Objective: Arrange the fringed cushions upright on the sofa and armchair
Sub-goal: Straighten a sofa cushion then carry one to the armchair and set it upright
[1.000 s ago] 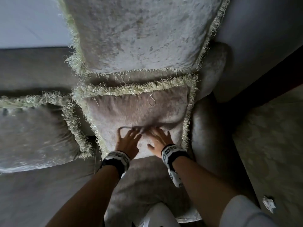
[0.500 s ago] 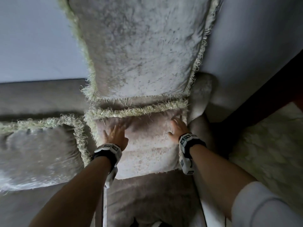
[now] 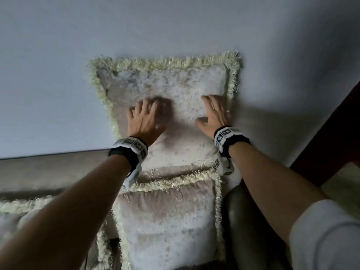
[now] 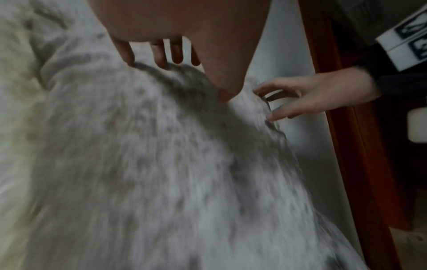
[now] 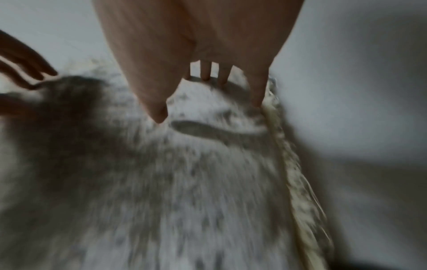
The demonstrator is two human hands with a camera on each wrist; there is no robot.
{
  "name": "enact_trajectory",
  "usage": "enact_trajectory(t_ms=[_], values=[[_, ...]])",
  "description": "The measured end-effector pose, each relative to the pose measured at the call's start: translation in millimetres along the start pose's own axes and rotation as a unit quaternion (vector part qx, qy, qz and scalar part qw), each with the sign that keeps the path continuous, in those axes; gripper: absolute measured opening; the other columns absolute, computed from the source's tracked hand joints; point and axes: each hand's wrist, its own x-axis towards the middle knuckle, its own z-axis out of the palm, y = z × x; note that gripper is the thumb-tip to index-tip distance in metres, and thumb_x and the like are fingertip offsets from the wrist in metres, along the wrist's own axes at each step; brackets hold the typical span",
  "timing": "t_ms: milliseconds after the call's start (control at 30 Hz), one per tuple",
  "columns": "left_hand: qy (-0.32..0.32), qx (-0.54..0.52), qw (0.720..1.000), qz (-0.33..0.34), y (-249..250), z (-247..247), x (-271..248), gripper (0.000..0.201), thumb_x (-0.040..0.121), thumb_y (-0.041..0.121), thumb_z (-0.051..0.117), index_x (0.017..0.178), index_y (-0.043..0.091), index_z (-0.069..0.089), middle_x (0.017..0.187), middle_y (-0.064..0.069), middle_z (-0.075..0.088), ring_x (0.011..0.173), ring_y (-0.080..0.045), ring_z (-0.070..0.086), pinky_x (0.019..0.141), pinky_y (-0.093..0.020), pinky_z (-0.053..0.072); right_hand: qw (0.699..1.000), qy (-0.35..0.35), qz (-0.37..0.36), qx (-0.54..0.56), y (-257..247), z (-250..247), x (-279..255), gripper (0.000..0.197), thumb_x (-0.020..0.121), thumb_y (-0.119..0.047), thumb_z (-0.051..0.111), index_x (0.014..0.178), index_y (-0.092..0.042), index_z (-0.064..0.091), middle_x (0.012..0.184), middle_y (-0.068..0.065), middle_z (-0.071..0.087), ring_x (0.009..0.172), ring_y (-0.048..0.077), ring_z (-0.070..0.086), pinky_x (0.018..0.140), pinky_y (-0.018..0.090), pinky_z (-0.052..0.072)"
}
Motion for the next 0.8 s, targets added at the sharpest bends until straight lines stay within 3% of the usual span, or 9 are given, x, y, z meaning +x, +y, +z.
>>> enact_trajectory(t_ms=[67,200,300,333,433,533,633,700,800], values=[[0.005,-0.008,1.0,0.008,0.4,-20.1,32.0,0.083,0.07,0.057,0.067,0.139,0.023,0.034,0.143,-0.008,0.036,0.131,-0.031,0.033,0.103,-0.055,0.029,1.0,-0.002,-0.023,-0.02,-11.4,-15.8,27.8,0.086,0.082,-0.033,0.07,0.153,-0.022,0.022,0.16,0.005,0.017,0.145,0.031,0.022,0.115,0.05,0.029],[-0.046,0.032,0.998,0.011,-13.3,-48.2,85.9,0.107,0.071,0.067,0.066,0.152,0.028,0.009,0.162,0.001,0.001,0.15,-0.024,-0.003,0.115,-0.064,0.0,0.984,-0.022,-0.054,-0.166,-34.4,-45.9,75.3,0.118,0.069,-0.028,0.085,0.155,-0.028,0.004,0.164,-0.002,0.003,0.151,0.023,0.003,0.116,0.056,0.0],[-0.137,0.013,0.99,-0.03,-29.8,-47.5,105.5,0.13,0.058,0.074,0.071,0.152,0.028,-0.005,0.162,0.003,0.002,0.15,-0.023,-0.003,0.108,-0.074,-0.001,0.977,-0.091,-0.051,-0.185,-44.8,-56.7,98.4,0.131,0.065,-0.021,0.088,0.154,-0.028,-0.007,0.163,-0.002,-0.012,0.15,0.022,-0.012,0.115,0.059,-0.004],[-0.164,0.005,0.986,-0.04,-33.6,-44.2,107.3,0.134,0.053,0.074,0.074,0.152,0.027,-0.004,0.162,0.002,0.009,0.149,-0.023,0.003,0.105,-0.077,0.001,0.977,-0.112,-0.047,-0.177,-46.9,-58.8,101.8,0.135,0.063,-0.021,0.09,0.154,-0.028,-0.01,0.163,-0.002,-0.016,0.15,0.023,-0.014,0.115,0.059,-0.005],[-0.207,0.015,0.978,-0.03,-39.3,-33.6,106.0,0.124,0.044,0.071,0.079,0.146,0.026,0.025,0.151,0.003,0.033,0.143,-0.025,0.022,0.098,-0.08,0.017,0.974,-0.162,-0.023,-0.154,-53.6,-62.2,105.5,0.148,0.056,-0.028,0.094,0.152,-0.029,-0.018,0.162,-0.002,-0.018,0.151,0.024,-0.009,0.116,0.055,-0.002],[-0.248,0.038,0.968,-0.029,-41.9,-27.5,98.8,0.112,0.038,0.073,0.08,0.132,0.025,0.043,0.143,0.003,0.039,0.138,-0.032,0.027,0.094,-0.079,0.026,0.969,-0.168,-0.02,-0.18,-61.6,-53.4,104.7,0.154,0.045,-0.045,0.096,0.153,-0.03,-0.014,0.164,0.002,0.006,0.149,0.03,0.011,0.115,0.058,0.013],[-0.271,0.045,0.961,-0.039,-43.2,-21.2,84.5,0.101,0.042,0.072,0.079,0.125,0.025,0.047,0.139,0.001,0.039,0.137,-0.035,0.025,0.093,-0.08,0.026,0.959,-0.161,-0.033,-0.232,-70.0,-39.2,100.5,0.134,0.046,-0.039,0.097,0.152,-0.025,0.015,0.154,0.002,0.034,0.139,0.031,0.027,0.109,0.056,0.025],[-0.267,0.055,0.961,-0.045,-44.6,-20.8,75.8,0.093,0.048,0.071,0.078,0.124,0.027,0.049,0.136,0.001,0.042,0.135,-0.032,0.028,0.094,-0.077,0.028,0.954,-0.145,-0.041,-0.259,-77.9,-34.8,94.3,0.112,0.052,-0.037,0.094,0.145,-0.022,0.033,0.146,0.0,0.042,0.133,0.029,0.032,0.107,0.053,0.029],[-0.242,0.053,0.967,-0.055,-44.1,-24.0,62.9,0.081,0.054,0.07,0.076,0.121,0.029,0.054,0.13,0.003,0.052,0.129,-0.028,0.034,0.097,-0.073,0.029,0.957,-0.124,-0.026,-0.26,-92.0,-39.8,81.0,0.083,0.067,-0.025,0.087,0.138,-0.023,0.045,0.138,0.0,0.052,0.126,0.029,0.039,0.102,0.048,0.033]])
